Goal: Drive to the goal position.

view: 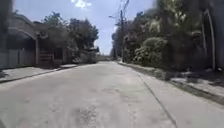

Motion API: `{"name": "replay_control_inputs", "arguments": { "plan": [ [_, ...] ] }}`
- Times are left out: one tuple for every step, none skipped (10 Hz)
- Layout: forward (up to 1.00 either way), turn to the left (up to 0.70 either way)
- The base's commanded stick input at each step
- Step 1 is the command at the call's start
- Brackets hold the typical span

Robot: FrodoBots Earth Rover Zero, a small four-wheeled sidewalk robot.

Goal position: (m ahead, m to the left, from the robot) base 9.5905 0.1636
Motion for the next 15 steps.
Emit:
{"name": "replay_control_inputs", "arguments": {
  "plan": [
    [1.0, 0.03],
    [1.0, 0.03],
    [1.0, 0.03],
    [1.0, 0.03],
    [1.0, 0.03],
    [1.0, 0.03],
    [1.0, 0.03],
    [1.0, 0.03],
    [1.0, 0.03],
    [1.0, 0.03],
    [1.0, -0.06],
    [1.0, -0.31],
    [1.0, -0.37],
    [1.0, -0.19],
    [1.0, 0.03]
  ]
}}
